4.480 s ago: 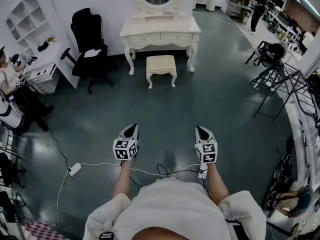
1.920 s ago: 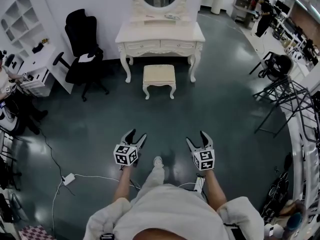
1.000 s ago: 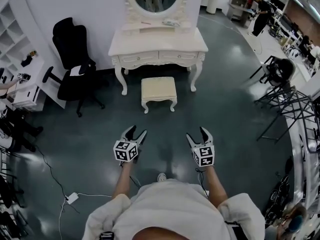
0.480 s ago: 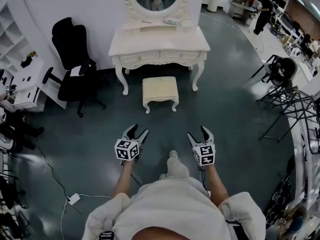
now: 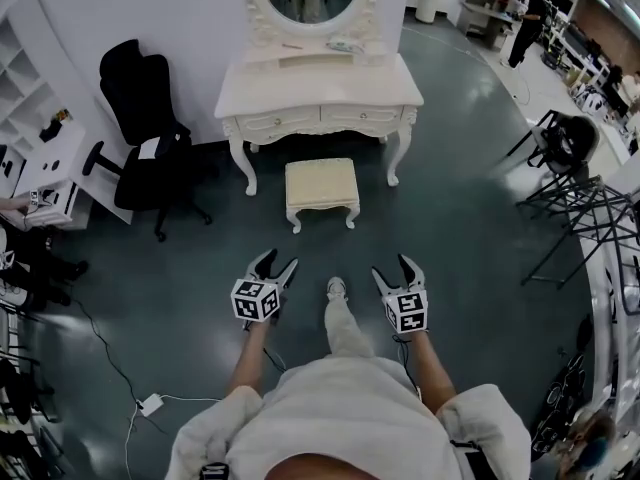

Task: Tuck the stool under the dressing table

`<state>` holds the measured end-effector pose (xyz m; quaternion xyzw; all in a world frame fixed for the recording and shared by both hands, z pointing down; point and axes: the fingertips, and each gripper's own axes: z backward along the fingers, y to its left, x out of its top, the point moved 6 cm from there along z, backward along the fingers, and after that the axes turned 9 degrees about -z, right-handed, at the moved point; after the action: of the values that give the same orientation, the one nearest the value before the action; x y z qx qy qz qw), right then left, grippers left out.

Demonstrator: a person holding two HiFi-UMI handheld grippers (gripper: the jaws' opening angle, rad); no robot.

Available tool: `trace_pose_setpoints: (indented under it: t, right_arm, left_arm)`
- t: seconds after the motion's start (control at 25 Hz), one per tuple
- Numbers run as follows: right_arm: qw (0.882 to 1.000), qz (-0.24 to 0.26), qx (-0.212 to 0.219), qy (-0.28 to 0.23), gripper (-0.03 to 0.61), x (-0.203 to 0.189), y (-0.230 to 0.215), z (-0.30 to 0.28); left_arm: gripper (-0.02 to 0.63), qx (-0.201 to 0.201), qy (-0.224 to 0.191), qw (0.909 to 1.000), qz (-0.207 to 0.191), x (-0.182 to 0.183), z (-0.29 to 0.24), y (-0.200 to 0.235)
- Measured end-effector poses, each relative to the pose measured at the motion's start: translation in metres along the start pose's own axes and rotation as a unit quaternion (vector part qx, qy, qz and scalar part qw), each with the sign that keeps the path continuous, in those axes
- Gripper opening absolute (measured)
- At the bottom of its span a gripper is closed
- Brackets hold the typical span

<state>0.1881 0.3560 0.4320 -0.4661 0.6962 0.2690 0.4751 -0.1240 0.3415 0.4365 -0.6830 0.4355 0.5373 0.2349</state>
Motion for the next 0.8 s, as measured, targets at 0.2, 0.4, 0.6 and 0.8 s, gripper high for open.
trace_pose_setpoints:
  t: [0.2, 0.4, 0.6, 0.8]
  right_arm:
    - [1.0, -0.003, 0.0, 0.003, 0.294, 0.012, -0.014, -0.032]
    - [1.0, -0.004, 0.007, 0.011, 0.294, 0.027, -0.03, -0.071]
    - [1.0, -0.004, 0.017, 0.021, 0.294, 0.052, -0.051, -0.122]
    - [0.999, -0.005, 0.027, 0.028, 0.294, 0.077, -0.075, -0.174]
  left_arm:
    - [0.252, -0.002, 0.005, 1.0, 0.0, 0.011, -0.031, 0.019]
    - [0.252, 0.002, 0.012, 0.9999, 0.005, 0.023, -0.062, 0.044]
    - [0.252, 0.009, 0.021, 0.9996, 0.015, 0.039, -0.103, 0.073]
    - [0.252, 0.019, 0.029, 0.9992, 0.018, 0.059, -0.148, 0.101]
